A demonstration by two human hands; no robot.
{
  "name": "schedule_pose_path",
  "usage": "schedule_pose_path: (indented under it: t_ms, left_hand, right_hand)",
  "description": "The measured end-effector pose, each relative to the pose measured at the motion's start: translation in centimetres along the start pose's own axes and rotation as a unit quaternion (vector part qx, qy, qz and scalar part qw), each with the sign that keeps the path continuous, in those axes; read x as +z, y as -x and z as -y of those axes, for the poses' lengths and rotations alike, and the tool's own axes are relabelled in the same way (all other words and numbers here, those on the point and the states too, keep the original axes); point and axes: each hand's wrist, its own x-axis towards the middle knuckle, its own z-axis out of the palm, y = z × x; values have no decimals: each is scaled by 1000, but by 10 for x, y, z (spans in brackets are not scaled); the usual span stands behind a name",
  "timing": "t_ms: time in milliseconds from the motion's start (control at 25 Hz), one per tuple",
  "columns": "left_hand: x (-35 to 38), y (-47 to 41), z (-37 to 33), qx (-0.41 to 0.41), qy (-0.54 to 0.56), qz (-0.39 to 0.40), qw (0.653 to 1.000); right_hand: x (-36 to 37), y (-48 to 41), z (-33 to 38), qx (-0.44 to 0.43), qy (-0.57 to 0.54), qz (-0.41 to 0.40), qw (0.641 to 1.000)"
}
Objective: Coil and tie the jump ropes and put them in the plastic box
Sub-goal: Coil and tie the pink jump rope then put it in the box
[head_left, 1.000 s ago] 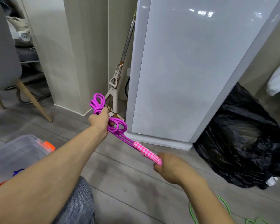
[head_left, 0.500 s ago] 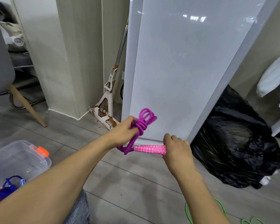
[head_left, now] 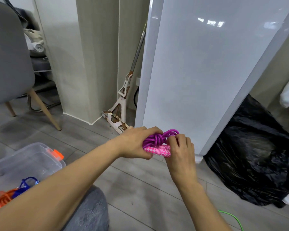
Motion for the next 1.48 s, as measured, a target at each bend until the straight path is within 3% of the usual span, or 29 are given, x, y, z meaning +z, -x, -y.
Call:
schedule_pose_path:
  t_ms: [280, 440, 560, 720, 880, 1000, 1080, 1160, 1280, 1480]
  left_hand:
    - [-14, 69, 49, -72, -110, -44, 990]
    - [-22, 116, 94, -147, -67, -5, 987]
    - [-19, 155, 130, -204, -80, -25, 975]
    - [-9, 207, 176, -268, -118, -77, 953]
    - [4, 259, 236, -250, -186, -111, 944]
    - [12, 292, 281, -252, -233, -123, 931]
    - [21, 308, 310, -264, -254, -129, 921]
    - [34, 318, 337, -294, -261, -122, 911]
    - [56, 321, 375, -312, -268, -87, 907]
    - [96, 320, 431, -247, -345, -39, 904]
  right_hand:
    - [29, -3, 69, -101, -73, 21, 992]
    - [60, -3, 120, -159, -108, 37, 981]
    - [91, -12, 166, -193, -144, 43, 970]
    - [121, -31, 226, -229, -178, 127, 948]
    - [148, -46, 278, -330, -137, 241, 902]
    - [181, -44, 312, -271, -282, 407, 825]
    - [208, -37, 339, -243, -340, 426, 803]
    - [234, -30, 366, -233, -358, 414, 804]
    - [271, -14, 395, -236, -300, 400, 833]
    - [318, 9, 416, -199, -220, 463, 835]
